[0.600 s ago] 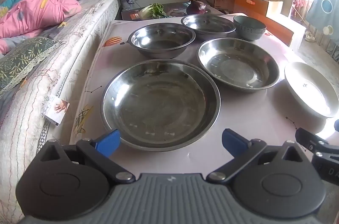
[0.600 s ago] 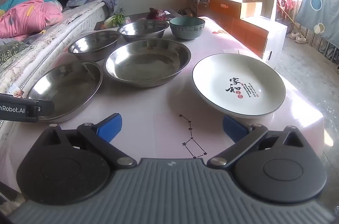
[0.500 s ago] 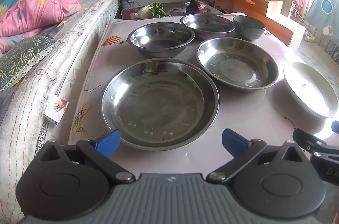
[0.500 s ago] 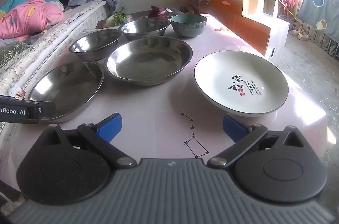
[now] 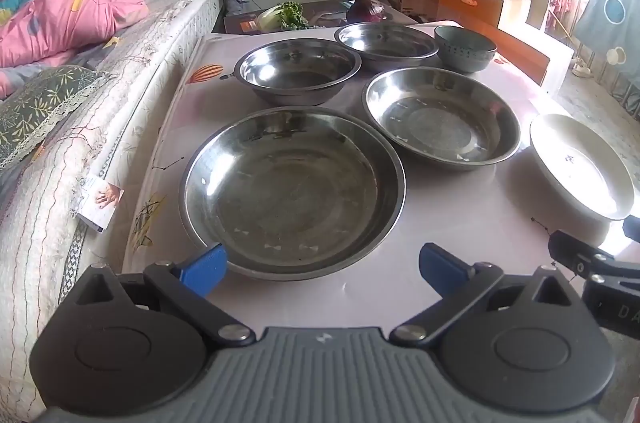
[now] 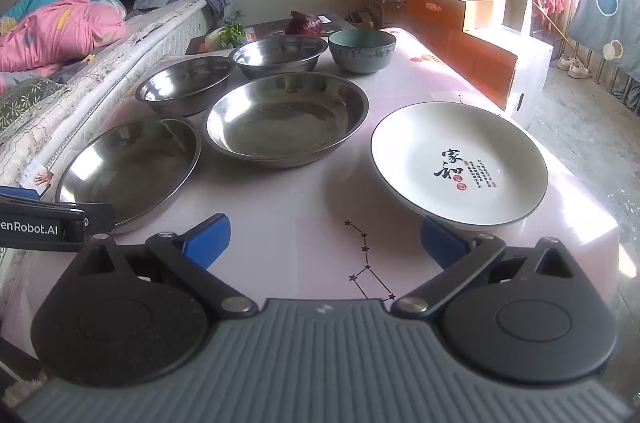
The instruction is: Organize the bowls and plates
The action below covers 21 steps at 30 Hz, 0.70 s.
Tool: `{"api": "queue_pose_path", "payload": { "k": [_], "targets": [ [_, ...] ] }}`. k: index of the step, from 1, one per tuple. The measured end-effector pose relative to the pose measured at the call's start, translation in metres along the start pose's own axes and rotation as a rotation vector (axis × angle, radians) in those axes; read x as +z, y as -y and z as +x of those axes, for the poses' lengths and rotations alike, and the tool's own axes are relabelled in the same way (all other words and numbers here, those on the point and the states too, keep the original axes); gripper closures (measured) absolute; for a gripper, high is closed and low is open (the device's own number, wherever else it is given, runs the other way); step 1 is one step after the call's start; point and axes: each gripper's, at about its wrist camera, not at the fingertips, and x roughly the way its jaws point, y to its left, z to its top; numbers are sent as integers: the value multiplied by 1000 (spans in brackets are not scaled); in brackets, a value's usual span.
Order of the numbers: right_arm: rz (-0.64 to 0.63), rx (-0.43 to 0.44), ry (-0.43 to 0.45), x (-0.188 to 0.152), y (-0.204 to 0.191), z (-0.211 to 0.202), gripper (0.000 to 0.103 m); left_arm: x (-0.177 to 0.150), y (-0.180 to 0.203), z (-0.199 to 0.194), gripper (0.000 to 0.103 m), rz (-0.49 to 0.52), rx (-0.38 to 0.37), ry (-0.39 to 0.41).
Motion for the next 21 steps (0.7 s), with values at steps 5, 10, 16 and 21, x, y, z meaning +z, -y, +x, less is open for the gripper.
{"api": "queue_pose_path", "payload": {
  "k": [5, 10, 16, 21],
  "targets": [
    [-6, 2, -5, 1, -1, 1, 1, 1, -2, 3, 0, -8, 3, -8],
    [-7, 3, -10, 2, -1, 1, 1, 1, -3, 5, 0, -14, 3, -14],
    [-5, 1, -13, 2, -1, 1, 1, 1, -5, 5, 0, -20, 4, -17],
    [-5, 1, -13, 2, 0, 2, 1, 1, -6, 5, 0, -24, 4, -18]
  ]
}}
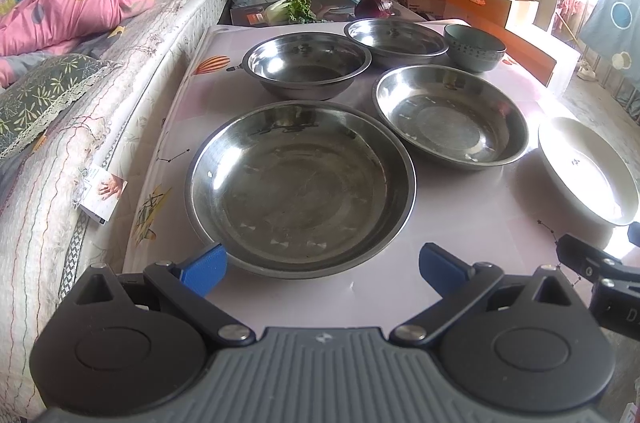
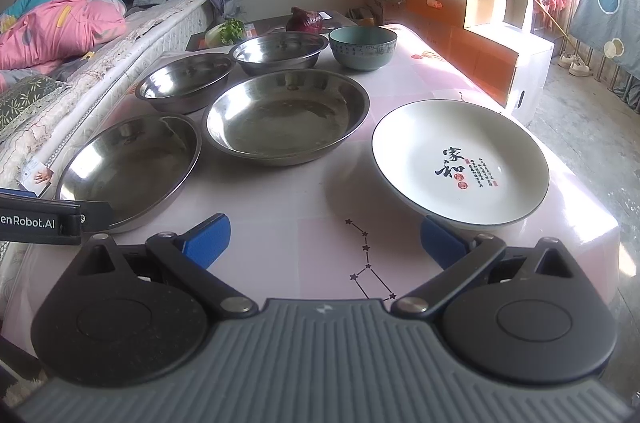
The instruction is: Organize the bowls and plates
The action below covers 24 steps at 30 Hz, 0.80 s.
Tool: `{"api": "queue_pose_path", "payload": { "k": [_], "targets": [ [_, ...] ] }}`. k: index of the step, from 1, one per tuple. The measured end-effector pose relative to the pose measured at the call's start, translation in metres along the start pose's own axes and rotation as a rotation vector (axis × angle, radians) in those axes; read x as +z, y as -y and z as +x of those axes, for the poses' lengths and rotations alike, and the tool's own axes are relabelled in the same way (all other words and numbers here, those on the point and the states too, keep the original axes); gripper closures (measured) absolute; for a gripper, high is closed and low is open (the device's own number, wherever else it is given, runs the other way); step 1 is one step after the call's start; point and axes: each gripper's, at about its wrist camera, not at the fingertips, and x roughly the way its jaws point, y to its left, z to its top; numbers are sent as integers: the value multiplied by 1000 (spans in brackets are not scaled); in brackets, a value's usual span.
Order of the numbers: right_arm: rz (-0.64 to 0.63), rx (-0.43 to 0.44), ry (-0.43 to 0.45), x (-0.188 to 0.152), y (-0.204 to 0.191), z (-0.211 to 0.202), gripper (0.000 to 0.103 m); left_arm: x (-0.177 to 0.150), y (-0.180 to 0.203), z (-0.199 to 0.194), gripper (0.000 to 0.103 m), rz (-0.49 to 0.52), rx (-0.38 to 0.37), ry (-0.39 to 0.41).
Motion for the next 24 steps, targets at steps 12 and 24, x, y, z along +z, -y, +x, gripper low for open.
{"api": "queue_pose_path", "payload": {
  "k": [12, 24],
  "targets": [
    [4, 3, -4, 0, 0, 1, 1, 0, 0, 0, 0, 1, 0, -1],
    [-5, -1, -17, -2, -6, 2, 1, -1, -3, 2, 0, -9, -1, -10]
  ]
}}
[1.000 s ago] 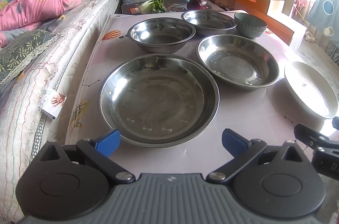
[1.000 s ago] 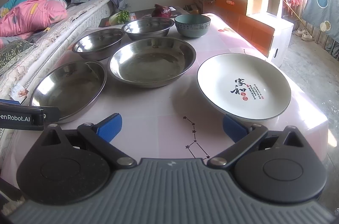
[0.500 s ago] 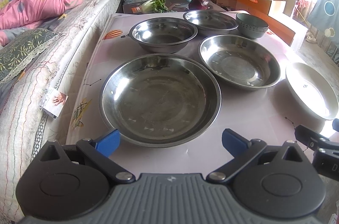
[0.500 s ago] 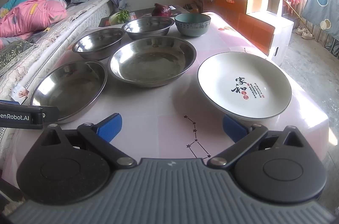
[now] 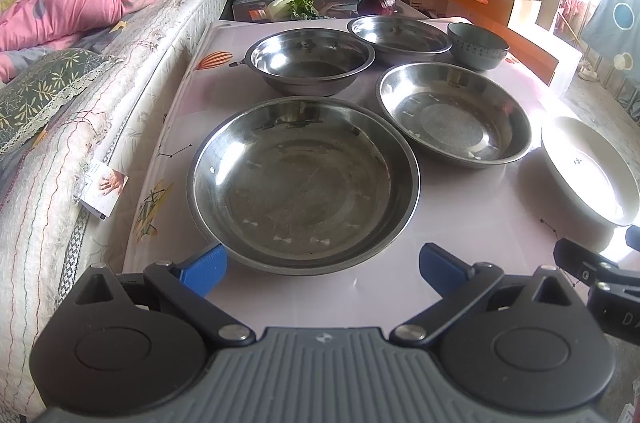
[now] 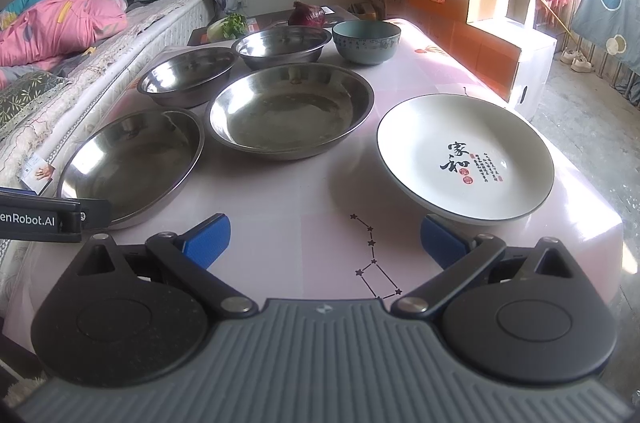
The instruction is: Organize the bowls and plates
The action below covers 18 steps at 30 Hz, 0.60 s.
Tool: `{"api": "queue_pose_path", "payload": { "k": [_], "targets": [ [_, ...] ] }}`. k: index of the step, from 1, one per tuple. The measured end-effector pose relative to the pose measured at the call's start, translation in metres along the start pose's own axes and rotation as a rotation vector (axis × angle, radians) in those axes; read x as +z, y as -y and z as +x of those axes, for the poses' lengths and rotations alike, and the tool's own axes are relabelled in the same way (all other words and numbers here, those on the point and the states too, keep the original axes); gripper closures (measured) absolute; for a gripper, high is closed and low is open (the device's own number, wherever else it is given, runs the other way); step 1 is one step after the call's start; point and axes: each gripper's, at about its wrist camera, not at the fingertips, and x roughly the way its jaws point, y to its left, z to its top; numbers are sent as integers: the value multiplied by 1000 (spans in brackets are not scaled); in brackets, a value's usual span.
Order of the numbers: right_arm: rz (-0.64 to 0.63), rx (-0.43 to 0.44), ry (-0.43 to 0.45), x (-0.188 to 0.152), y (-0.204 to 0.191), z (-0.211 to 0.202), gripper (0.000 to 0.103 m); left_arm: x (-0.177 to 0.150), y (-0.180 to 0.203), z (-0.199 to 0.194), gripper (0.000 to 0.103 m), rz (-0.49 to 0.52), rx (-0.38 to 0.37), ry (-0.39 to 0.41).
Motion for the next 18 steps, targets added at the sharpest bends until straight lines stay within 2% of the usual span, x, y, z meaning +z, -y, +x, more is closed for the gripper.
{"api": "queue_pose_path", "payload": {
  "k": [18],
  "targets": [
    [-2, -50, -39, 2, 1, 7, 1, 2, -3, 4, 0, 3, 0, -8]
  ]
}}
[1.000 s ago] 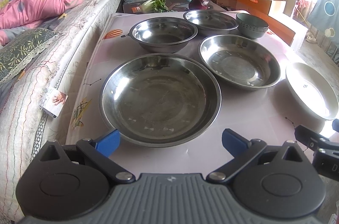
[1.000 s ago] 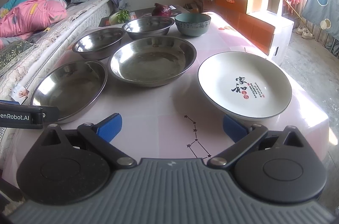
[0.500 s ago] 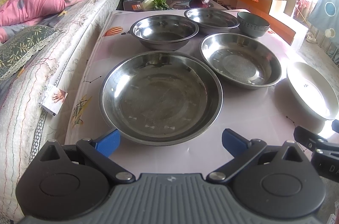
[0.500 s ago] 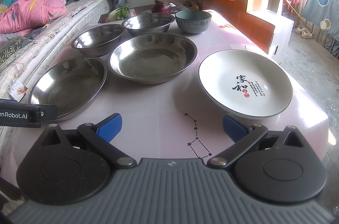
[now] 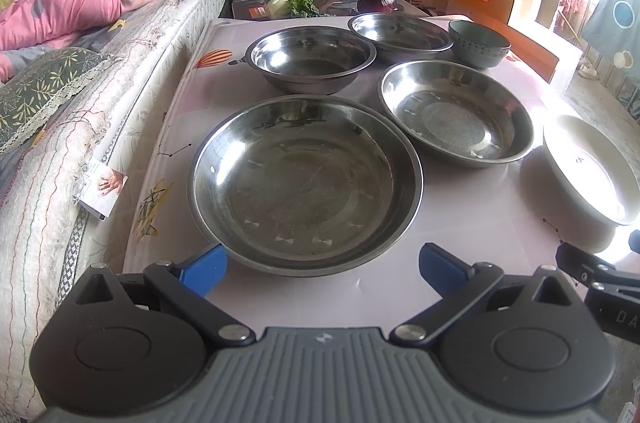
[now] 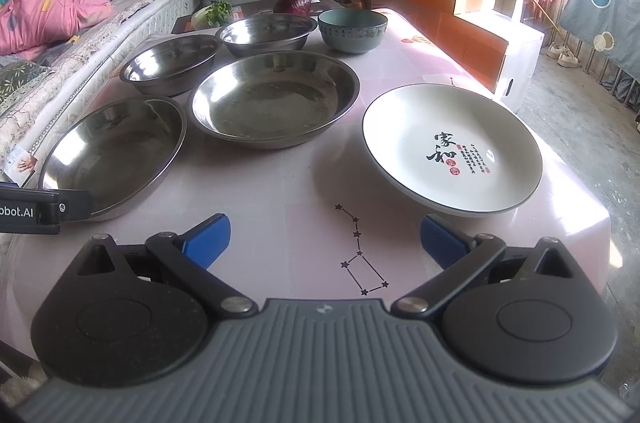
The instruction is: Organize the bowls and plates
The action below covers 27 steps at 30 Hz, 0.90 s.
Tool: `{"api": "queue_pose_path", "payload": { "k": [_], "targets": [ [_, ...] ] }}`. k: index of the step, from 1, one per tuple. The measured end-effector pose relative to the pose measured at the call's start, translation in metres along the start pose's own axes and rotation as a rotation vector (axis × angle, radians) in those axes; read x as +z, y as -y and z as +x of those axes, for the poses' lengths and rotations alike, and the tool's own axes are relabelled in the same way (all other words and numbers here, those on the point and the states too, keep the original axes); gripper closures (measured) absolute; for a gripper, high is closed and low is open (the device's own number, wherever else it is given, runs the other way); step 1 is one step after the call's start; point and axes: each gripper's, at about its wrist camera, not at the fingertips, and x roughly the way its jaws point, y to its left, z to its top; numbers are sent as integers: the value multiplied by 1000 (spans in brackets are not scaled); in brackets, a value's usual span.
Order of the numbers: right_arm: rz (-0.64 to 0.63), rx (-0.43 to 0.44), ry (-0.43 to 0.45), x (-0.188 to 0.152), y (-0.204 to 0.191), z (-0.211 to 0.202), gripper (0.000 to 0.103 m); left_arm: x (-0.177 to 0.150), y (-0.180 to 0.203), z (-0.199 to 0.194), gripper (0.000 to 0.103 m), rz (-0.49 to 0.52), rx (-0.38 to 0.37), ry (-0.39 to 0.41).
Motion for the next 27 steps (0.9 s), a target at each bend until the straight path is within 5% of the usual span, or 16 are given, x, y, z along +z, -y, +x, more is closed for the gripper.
{"api": "queue_pose_path", "payload": {
  "k": [18, 27],
  "targets": [
    [-95, -25, 6, 21, -16, 12, 1, 16, -1, 6, 0, -2, 13, 8],
    [-89, 55, 46, 35, -19, 18, 1, 35, -12, 13, 0, -20, 14, 13]
  ]
}}
